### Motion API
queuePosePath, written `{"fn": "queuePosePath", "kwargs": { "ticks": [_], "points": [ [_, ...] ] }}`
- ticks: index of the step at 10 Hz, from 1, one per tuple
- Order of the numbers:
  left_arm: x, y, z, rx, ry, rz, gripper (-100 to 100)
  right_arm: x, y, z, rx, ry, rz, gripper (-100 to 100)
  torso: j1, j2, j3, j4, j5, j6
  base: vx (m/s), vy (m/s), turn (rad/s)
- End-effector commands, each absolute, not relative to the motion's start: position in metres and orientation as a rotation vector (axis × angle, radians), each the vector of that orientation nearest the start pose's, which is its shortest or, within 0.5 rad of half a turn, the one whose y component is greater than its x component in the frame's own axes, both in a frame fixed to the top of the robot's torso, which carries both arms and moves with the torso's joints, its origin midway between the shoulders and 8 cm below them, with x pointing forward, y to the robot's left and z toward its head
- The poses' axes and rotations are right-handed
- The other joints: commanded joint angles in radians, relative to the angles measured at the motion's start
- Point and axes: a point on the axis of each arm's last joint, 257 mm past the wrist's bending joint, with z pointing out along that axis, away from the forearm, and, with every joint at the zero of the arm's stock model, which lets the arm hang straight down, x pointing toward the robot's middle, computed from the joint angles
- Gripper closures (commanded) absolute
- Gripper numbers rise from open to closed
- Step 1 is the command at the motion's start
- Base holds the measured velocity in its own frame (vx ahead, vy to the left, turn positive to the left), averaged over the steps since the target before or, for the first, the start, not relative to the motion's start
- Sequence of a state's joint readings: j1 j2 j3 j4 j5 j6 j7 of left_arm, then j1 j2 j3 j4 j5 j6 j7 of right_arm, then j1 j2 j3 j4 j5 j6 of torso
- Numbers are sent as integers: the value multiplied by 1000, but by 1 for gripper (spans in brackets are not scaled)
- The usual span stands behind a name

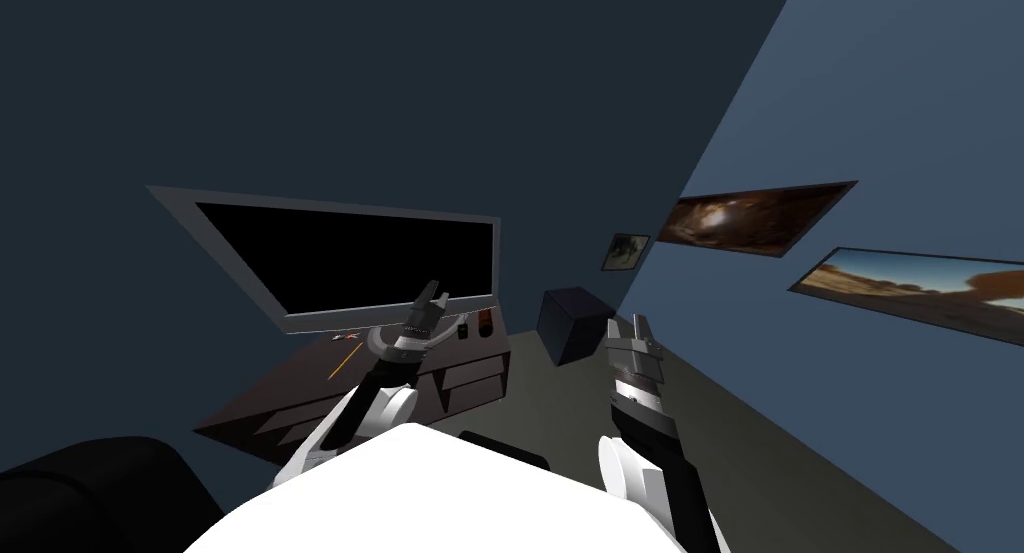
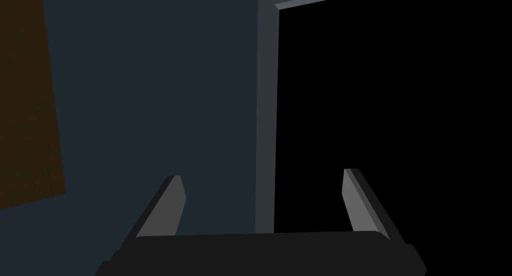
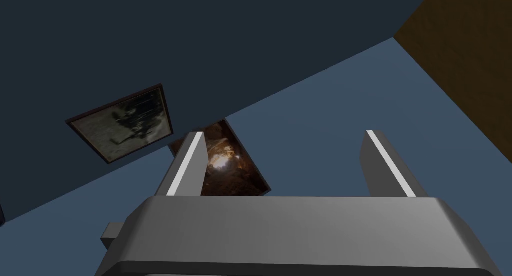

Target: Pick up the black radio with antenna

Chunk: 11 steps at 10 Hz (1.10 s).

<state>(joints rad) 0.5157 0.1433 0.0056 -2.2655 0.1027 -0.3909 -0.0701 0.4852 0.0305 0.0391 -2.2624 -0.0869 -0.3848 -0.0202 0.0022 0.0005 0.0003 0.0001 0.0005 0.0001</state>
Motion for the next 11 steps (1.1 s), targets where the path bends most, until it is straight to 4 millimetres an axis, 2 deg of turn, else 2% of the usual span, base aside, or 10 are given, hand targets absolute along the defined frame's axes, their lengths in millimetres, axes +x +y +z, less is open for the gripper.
{"fn": "queuePosePath", "kwargs": {
  "ticks": [1,4,5,6,7,11],
  "points": [
    [376,280,-29,-733,849,-1269,-100,367,-279,-2,843,611,1395,0,0,0,0,0,0,0,-13,30,-104],
    [394,272,-73,-810,980,-1281,-100,367,-279,-2,843,611,1395,0,0,0,0,0,0,0,-18,28,-149],
    [394,272,-73,-810,980,-1281,-100,367,-279,-2,843,611,1395,0,0,1,0,0,0,0,-16,19,-44],
    [399,269,-91,-840,1028,-1281,-100,367,-279,-2,843,611,1395,0,-1,0,0,0,0,0,-12,11,-112],
    [399,269,-91,-840,1028,-1281,-100,367,-279,-2,843,611,1395,0,-1,0,0,0,0,0,-9,10,-58],
    [414,261,-168,-964,1245,-1251,-100,367,-279,-2,843,611,1395,0,-1,1,0,0,0,0,-20,13,-171]
  ]
}}
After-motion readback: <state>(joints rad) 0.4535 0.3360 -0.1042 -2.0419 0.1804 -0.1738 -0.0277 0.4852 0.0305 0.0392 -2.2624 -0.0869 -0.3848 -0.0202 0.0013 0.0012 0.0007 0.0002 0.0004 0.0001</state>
